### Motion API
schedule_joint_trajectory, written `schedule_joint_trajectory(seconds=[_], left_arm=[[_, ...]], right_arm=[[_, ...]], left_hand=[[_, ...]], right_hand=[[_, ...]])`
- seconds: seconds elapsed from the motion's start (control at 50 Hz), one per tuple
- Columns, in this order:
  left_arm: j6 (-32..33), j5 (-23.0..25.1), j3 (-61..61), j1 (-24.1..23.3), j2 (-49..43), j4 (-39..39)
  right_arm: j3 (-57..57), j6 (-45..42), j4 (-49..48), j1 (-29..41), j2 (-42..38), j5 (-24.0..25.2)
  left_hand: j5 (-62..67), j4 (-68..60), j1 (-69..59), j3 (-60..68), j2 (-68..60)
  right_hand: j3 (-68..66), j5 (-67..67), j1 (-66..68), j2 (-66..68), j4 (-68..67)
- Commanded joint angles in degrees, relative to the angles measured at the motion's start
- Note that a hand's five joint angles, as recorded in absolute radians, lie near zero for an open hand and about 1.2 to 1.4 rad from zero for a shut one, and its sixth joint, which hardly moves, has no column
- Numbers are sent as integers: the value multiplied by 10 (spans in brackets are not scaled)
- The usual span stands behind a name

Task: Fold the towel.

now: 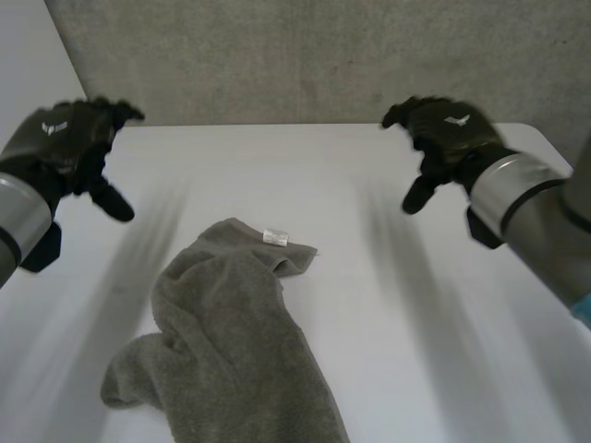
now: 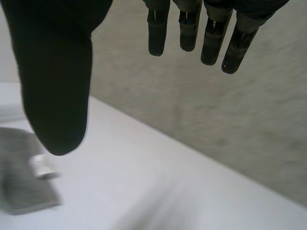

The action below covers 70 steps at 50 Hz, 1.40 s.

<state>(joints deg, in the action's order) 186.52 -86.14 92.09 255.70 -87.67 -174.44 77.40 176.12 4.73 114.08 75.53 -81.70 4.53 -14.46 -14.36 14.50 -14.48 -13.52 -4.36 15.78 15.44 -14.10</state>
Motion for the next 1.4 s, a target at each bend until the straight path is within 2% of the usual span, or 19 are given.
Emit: schedule_joint_trajectory(seconds=[0.02,0.22,0.38,0.48,0.52,0.54,0.56,0.58,0.6,0.62,0.64,0.68,0.84,0.98,1.08,1.18,1.28,1.38,1.4], left_arm=[[51,0,95,44,7,19],[51,4,226,106,11,18],[50,4,281,100,-26,11],[49,17,281,88,-45,9],[49,39,279,86,-56,9],[49,39,279,86,-56,9],[50,50,276,85,-65,9],[50,50,276,85,-65,9],[50,59,270,84,-74,9],[50,66,257,82,-78,9],[50,66,257,82,-78,9],[43,73,216,58,-79,10],[3,60,57,-4,-79,-21],[-20,37,-67,-53,-95,-41],[-14,32,-126,-95,-137,-45],[35,34,-140,-140,-209,-6],[85,31,-129,-186,-249,37],[100,31,-104,-198,-267,54],[101,31,-91,-201,-266,55]], right_arm=[[-64,62,8,58,-123,79],[-160,116,5,134,-261,80],[-223,150,4,176,-349,78],[-254,150,5,194,-391,77],[-270,143,6,200,-406,67],[-270,143,6,200,-406,67],[-278,139,5,200,-406,54],[-288,133,4,199,-401,37],[-288,133,4,199,-401,37],[-297,122,1,199,-392,16],[-297,122,1,199,-391,15],[-304,85,-11,193,-350,-23],[-222,-23,-115,129,-204,-91],[-128,-79,-166,77,-98,-84],[-65,-154,-106,60,-43,-79],[27,-272,76,56,-6,-78],[91,-314,226,57,-5,-75],[107,-315,256,61,-5,-76],[101,-313,239,55,-5,-76]], left_hand=[[19,-20,-21,19,-20],[26,-27,-28,26,-26],[31,-32,-33,31,-31],[133,-134,-135,134,-134],[214,-214,-215,214,-214],[214,-215,-216,215,-215],[271,-272,-273,271,-271],[271,-272,-273,272,-272],[371,-372,-373,372,-372],[511,-511,-512,511,-511],[512,-513,-514,512,-512],[654,-655,-656,655,-655],[655,-655,-656,655,-655],[655,-655,-656,655,-655],[655,-655,-656,655,-655],[655,-655,-656,655,-655],[655,-655,-656,655,-655],[655,-655,-656,655,-655],[655,-655,-656,655,-655]], right_hand=[[35,44,-58,-54,41],[35,44,-58,-54,41],[35,44,-58,-54,41],[24,33,-47,-43,30],[-138,-129,115,119,-132],[-139,-130,116,120,-133],[-309,-300,286,290,-303],[-479,-470,456,459,-473],[-480,-472,458,461,-475],[-614,-605,591,594,-608],[-615,-606,592,596,-609],[-665,-656,642,646,-659],[-665,-656,642,646,-659],[-665,-656,642,646,-659],[-665,-656,642,646,-659],[-665,-656,642,646,-659],[-665,-656,642,646,-659],[-660,-652,638,641,-655],[-384,-375,361,365,-378]])
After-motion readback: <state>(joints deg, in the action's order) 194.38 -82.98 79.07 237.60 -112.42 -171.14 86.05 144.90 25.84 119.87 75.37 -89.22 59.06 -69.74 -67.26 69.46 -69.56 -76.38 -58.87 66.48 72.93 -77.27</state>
